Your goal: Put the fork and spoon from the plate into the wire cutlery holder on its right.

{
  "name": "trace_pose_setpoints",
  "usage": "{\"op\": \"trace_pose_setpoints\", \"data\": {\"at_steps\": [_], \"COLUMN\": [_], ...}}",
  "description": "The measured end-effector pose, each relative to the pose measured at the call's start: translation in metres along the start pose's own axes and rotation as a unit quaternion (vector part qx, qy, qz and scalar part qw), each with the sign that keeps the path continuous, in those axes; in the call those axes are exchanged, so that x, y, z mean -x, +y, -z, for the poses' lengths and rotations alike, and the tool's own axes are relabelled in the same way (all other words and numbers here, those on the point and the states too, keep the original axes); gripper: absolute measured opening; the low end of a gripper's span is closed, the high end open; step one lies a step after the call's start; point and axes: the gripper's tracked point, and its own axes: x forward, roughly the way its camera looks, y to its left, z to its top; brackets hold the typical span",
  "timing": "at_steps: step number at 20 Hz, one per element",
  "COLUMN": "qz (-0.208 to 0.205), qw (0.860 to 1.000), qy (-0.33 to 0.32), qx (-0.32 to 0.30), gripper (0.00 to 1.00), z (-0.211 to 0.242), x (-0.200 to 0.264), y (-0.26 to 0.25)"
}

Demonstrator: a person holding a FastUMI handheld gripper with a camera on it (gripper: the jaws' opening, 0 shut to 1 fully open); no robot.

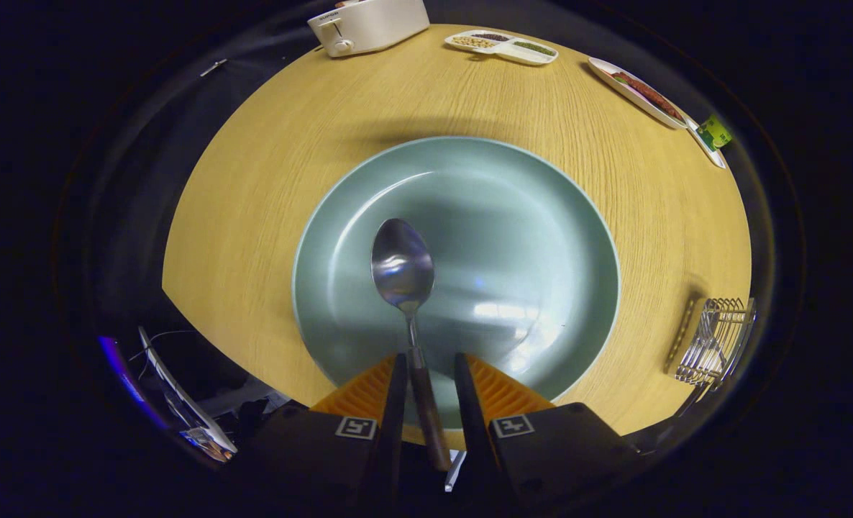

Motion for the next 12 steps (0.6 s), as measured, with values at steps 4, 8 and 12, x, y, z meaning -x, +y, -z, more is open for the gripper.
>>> {"op": "trace_pose_setpoints", "data": {"at_steps": [4, 8, 12], "qz": [0.002, -0.019, -0.049], "qw": [1.0, 0.999, 0.998], "qy": [0.016, 0.027, 0.028], "qx": [0.013, 0.026, 0.007], "gripper": [0.19, 0.11, 0.11], "z": [0.0, 0.002, 0.0], "x": [0.001, 0.002, 0.016], "y": [-0.003, -0.005, -0.004]}}
